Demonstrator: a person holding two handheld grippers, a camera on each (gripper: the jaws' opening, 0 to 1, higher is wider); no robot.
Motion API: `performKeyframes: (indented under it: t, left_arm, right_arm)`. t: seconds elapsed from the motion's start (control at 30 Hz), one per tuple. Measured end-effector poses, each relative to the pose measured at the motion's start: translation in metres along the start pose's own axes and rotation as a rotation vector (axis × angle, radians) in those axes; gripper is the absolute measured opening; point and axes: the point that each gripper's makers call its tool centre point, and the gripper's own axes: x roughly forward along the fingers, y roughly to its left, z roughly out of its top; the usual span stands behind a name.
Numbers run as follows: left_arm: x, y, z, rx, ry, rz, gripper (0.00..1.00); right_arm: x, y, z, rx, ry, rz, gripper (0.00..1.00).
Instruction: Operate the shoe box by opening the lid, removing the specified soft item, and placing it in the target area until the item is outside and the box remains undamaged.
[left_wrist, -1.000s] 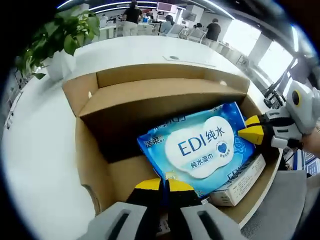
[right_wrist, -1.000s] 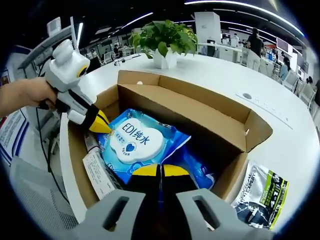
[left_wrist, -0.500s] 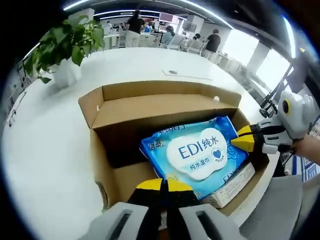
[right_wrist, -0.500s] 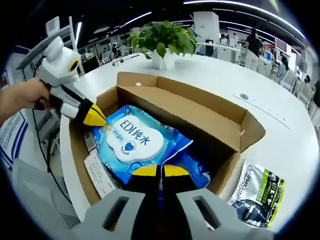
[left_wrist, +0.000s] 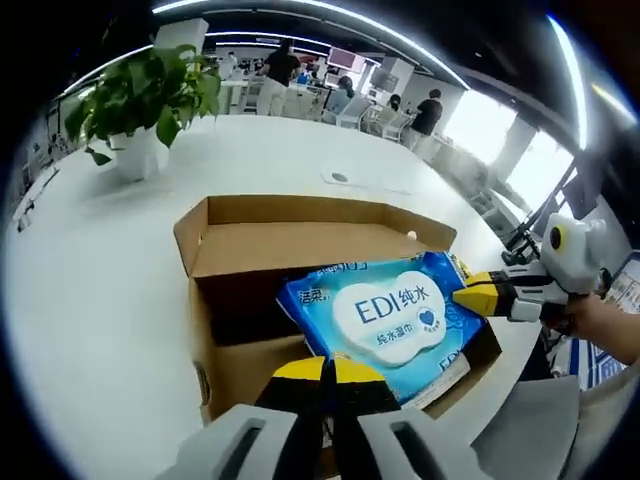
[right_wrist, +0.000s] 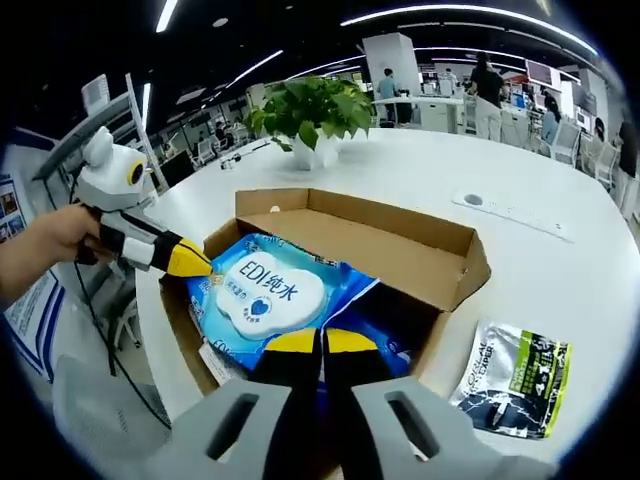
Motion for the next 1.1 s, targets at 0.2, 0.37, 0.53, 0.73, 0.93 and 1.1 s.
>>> performKeyframes:
  t: [0.2, 0.37, 0.53, 0.73, 0.93, 1.1]
  left_arm:
    - [-0.005, -0.019, 0.014, 0.020, -0.032, -0.020, 0.00]
    - [-0.006, -0.038, 0.026, 0.027, -0.061, -0.041, 0.00]
    - [0.000, -0.059, 0.037, -0.004, -0.091, -0.064, 0.00]
    - [0.010, -0.083, 0.040, 0.023, -0.097, -0.087, 0.00]
    - [0.021, -0.106, 0.043, 0.039, -0.101, -0.111, 0.00]
    - [0.032, -0.128, 0.046, 0.049, -0.112, -0.142, 0.00]
  right_arm:
    - [-0.021, -0.008, 0.008, 0.023, -0.036, -0.014, 0.00]
    - [-0.038, -0.018, 0.012, 0.026, -0.056, -0.031, 0.00]
    - [-0.055, -0.033, 0.014, 0.043, -0.068, -0.047, 0.00]
    - [-0.074, -0.053, 0.013, 0.071, -0.078, -0.078, 0.00]
    - [-0.090, -0.072, 0.002, 0.075, -0.065, -0.091, 0.00]
    - [-0.101, -0.088, -0.006, 0.082, -0.052, -0.106, 0.00]
